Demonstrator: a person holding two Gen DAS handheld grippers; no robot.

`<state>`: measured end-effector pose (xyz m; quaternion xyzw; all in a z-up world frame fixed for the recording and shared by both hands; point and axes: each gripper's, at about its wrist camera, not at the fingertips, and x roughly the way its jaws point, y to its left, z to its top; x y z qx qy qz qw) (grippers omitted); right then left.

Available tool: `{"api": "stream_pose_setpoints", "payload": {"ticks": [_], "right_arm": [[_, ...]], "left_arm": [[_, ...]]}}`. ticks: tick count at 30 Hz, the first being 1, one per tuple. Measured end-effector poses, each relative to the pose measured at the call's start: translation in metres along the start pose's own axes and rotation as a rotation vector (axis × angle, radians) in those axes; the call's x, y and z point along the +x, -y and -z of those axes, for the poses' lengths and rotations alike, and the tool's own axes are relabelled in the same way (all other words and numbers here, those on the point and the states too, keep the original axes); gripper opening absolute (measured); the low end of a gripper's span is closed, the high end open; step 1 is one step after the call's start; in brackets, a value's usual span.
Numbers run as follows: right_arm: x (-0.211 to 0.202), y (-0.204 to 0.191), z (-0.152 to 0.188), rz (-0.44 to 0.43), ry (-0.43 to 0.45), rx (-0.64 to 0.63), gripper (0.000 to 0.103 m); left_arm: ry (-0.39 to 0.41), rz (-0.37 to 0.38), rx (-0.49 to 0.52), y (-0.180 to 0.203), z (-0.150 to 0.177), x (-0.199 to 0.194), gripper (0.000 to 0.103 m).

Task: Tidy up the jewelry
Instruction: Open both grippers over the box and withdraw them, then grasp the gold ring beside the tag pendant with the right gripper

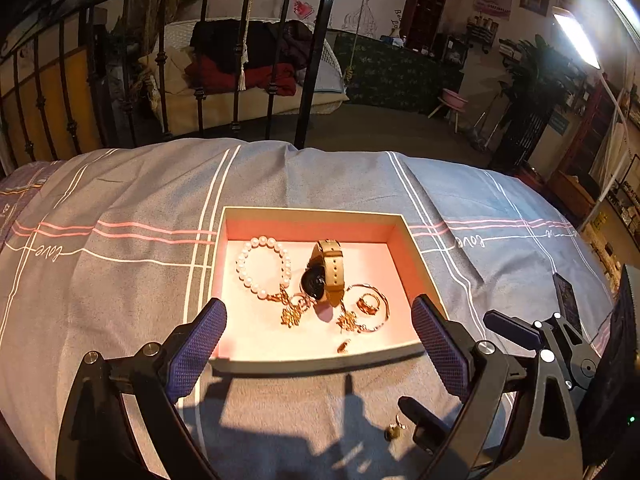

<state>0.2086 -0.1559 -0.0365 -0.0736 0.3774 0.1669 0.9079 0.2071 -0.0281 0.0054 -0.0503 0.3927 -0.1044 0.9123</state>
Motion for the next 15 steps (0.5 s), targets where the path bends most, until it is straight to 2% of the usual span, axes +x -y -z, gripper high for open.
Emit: {"api": "stream_pose_setpoints", "payload": {"ticks": [4,6,9,12,15], "right_arm": [[-0.010,0.020,0.044,0.076,-0.070,0.028,0.095],[-0.013,0.030,0.058,0.067,-0.100,0.056,0.086],[-0.011,0.036,0.066,0.042,-0.123,0.072,0.076],[-0.012,0.029,0.066,0.035,-0.114,0.061,0.075],[-0.009,0.021,0.068,0.027,-0.117,0.046,0.075]], "left_arm": [[-0.045,0.049,0.051,0.018,0.043,-0.009,0.091],[-0.075,0.064,0.091,0.028,0.063,-0.006,0.090],[-0.120,0.066,0.134,0.035,0.083,0.005,0.079],[-0.161,0.065,0.148,0.039,0.091,0.016,0.065],[-0.175,0.044,0.178,0.041,0.093,0.025,0.059]]}}
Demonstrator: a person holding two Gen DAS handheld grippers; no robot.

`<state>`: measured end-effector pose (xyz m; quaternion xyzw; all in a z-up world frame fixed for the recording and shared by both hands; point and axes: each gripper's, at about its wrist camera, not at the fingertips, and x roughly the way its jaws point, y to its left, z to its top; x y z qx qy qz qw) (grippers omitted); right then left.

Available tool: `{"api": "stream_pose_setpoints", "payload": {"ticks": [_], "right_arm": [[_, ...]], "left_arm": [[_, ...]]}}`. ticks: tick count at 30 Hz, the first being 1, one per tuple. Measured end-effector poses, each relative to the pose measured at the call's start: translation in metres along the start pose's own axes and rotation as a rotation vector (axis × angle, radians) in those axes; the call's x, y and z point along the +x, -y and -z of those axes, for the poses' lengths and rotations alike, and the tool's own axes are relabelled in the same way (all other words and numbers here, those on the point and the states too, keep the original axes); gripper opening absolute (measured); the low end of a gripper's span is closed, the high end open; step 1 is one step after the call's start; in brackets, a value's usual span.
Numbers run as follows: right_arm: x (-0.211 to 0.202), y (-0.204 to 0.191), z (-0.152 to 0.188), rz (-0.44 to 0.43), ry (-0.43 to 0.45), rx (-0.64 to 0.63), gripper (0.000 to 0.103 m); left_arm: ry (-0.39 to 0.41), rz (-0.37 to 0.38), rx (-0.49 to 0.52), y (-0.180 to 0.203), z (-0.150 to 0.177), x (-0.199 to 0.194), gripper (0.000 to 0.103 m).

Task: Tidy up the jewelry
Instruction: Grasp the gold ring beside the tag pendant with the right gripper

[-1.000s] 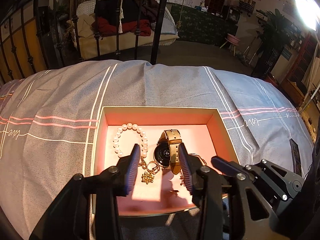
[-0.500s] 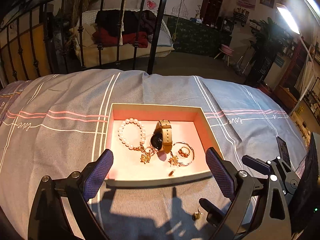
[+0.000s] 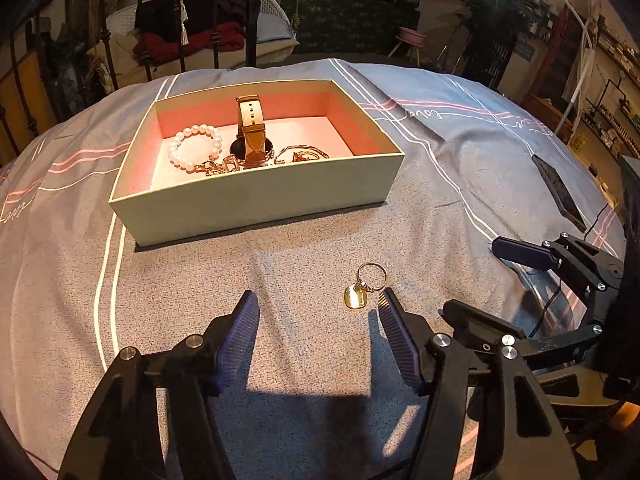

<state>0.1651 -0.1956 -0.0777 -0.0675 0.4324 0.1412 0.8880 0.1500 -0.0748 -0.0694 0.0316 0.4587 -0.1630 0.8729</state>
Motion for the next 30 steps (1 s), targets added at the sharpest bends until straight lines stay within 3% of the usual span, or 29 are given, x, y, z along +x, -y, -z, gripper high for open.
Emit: {"api": "stream_pose_setpoints", "payload": {"ticks": [5,10,15,19,20,30], "right_arm": [[0.003,-0.012,-0.005,-0.007,-0.009,-0.039,0.075],[0.015,-0.030,-0.020,-0.031,-0.023,-0.118,0.074],[0.030,-0.047,-0.035,-0.088,-0.048,-0.181,0.042],[0.031,-0.049,-0.035,-0.115,-0.047,-0.193,0.033],[0.029,-0.048,-0.034,-0.117,-0.046,-0.191,0.021],[0.006,-0.030,-0.016,-0.078,-0.023,-0.133,0.021]], "left_arm": [[-0.012,-0.063,-0.017,-0.015,0.000,0.013,0.056],[-0.002,-0.055,-0.092,-0.039,-0.002,0.008,0.053],[0.004,-0.047,-0.111,-0.043,0.000,0.001,0.053],[0.003,-0.036,-0.109,-0.040,0.000,0.001,0.053],[0.001,-0.032,-0.107,-0.039,0.000,0.000,0.053],[-0.004,0.028,-0.016,-0.007,-0.001,0.005,0.058]]}}
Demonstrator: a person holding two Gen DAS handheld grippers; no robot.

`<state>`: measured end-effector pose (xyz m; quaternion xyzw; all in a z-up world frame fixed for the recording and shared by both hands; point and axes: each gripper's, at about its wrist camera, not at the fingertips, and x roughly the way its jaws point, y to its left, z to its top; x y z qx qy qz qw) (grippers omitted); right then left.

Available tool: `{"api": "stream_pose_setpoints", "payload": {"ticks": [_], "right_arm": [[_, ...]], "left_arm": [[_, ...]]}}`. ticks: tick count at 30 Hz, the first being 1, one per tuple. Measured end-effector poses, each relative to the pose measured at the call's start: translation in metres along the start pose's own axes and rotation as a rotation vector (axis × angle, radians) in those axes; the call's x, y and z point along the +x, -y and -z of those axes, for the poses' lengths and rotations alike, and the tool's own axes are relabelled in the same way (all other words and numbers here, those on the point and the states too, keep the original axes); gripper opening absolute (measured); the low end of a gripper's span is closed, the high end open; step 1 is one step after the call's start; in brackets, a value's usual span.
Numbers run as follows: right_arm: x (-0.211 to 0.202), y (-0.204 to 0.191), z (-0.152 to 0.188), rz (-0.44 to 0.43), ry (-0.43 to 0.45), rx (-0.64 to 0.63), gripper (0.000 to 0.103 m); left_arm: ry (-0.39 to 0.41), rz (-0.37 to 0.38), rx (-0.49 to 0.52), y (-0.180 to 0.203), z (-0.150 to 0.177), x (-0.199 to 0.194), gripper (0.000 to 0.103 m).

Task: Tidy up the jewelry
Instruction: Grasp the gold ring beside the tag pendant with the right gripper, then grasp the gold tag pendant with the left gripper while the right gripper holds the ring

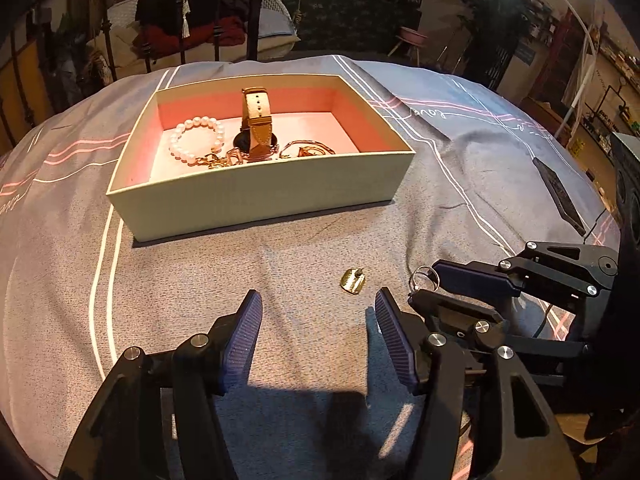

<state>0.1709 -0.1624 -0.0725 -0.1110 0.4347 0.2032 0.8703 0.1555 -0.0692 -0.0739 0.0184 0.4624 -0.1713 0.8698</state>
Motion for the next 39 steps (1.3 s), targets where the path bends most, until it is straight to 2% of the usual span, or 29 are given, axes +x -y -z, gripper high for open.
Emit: {"api": "stream_pose_setpoints", "payload": {"ticks": [3,5,6,7,10,18,20,21,22,24,26,27,28,31,39], "right_arm": [[-0.002,0.004,0.003,-0.005,0.000,0.018,0.021],[-0.002,0.003,0.003,-0.003,0.001,0.021,0.022],[-0.002,0.003,0.002,-0.005,0.002,0.022,0.022],[-0.001,0.002,0.002,-0.009,0.001,0.022,0.022],[0.000,-0.002,0.001,-0.018,0.003,0.018,0.022],[0.002,-0.007,-0.001,-0.033,0.007,0.019,0.022],[0.001,-0.007,0.000,-0.035,0.007,0.021,0.022],[0.001,-0.006,0.000,-0.035,0.006,0.021,0.022],[0.001,-0.005,0.001,-0.036,0.006,0.022,0.022],[0.000,-0.004,0.001,-0.036,0.006,0.025,0.022],[0.001,-0.004,0.001,-0.037,0.006,0.026,0.022],[0.001,-0.005,0.001,-0.038,0.007,0.026,0.022],[0.001,-0.005,0.001,-0.039,0.007,0.027,0.022],[0.001,-0.005,0.000,-0.041,0.009,0.028,0.022],[-0.001,-0.008,-0.009,-0.064,0.032,0.025,0.022]], "left_arm": [[0.001,-0.008,0.032,0.009,-0.003,0.008,0.058],[0.002,-0.010,0.048,0.011,-0.005,0.011,0.043],[0.000,-0.010,0.057,0.012,-0.006,0.012,0.025],[0.000,-0.014,0.061,0.012,-0.006,0.013,0.012],[0.009,0.000,0.058,0.008,-0.005,0.010,0.003],[0.022,0.013,0.031,0.001,-0.005,0.001,0.003],[0.014,0.029,0.032,0.005,-0.006,0.003,0.014],[0.014,0.021,0.039,0.008,-0.007,0.004,0.033],[0.016,0.007,0.046,0.010,-0.007,0.006,0.042],[0.010,0.015,0.054,0.013,-0.009,0.011,0.042],[0.008,0.011,0.056,0.014,-0.010,0.015,0.036],[0.004,0.012,0.059,0.014,-0.011,0.016,0.022],[-0.001,0.008,0.060,0.013,-0.012,0.018,0.013],[0.001,0.027,0.044,0.007,-0.012,0.016,0.013],[0.045,-0.009,-0.003,-0.009,-0.011,-0.008,0.013]]}}
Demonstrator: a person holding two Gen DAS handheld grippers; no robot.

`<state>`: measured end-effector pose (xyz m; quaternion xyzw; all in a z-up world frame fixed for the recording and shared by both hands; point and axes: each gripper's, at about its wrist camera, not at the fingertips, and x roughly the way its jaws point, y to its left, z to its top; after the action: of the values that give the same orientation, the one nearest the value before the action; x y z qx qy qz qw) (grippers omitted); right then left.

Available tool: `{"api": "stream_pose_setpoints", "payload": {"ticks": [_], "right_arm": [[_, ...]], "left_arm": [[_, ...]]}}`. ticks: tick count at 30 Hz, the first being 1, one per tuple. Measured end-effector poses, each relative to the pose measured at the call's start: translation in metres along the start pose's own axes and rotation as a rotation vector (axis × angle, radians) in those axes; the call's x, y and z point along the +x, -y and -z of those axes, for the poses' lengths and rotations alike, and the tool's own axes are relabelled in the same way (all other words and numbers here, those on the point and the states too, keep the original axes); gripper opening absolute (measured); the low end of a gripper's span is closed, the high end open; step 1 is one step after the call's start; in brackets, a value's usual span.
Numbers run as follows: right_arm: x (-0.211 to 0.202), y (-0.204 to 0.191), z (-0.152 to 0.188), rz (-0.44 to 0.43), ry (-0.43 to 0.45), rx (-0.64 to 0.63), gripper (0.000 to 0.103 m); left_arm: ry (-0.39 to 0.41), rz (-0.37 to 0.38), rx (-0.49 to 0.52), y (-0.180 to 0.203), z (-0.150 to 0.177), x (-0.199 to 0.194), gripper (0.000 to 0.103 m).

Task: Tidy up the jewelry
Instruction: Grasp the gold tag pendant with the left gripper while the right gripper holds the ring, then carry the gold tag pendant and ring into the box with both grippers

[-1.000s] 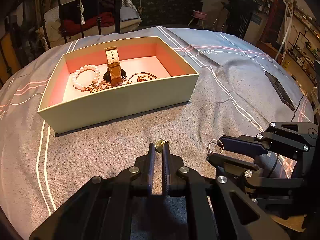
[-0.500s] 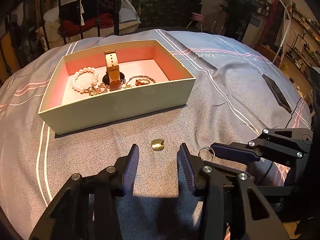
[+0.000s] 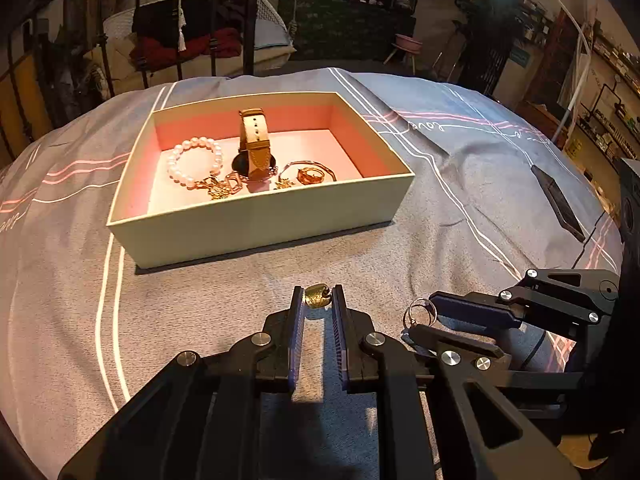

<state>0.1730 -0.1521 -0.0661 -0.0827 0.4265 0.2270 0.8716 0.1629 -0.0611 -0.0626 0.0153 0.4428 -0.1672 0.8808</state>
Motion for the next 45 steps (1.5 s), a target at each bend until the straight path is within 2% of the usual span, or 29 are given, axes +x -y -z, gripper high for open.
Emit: {"api": "stream_pose_setpoints", "payload": {"ticks": [4,9,16,25,45], "right_arm": [[-0.007,-0.003,-0.026,-0.006,0.061,-0.016,0.022],[-0.008,0.003,-0.071,0.022,0.147,0.003,0.022],[0.008,0.020,-0.113,0.061,0.178,0.059,0.022],[0.034,0.024,-0.116,0.057,0.124,0.078,0.022],[0.055,0.027,-0.111,0.043,0.060,0.075,0.022]], "left_arm": [[0.040,-0.016,-0.037,-0.011,-0.013,-0.015,0.013],[0.092,-0.038,-0.091,-0.025,-0.054,-0.027,0.013],[0.116,-0.080,-0.133,-0.046,-0.103,-0.019,0.013],[0.073,-0.121,-0.131,-0.053,-0.109,0.007,0.013],[0.012,-0.123,-0.133,-0.058,-0.104,0.032,0.013]]}}
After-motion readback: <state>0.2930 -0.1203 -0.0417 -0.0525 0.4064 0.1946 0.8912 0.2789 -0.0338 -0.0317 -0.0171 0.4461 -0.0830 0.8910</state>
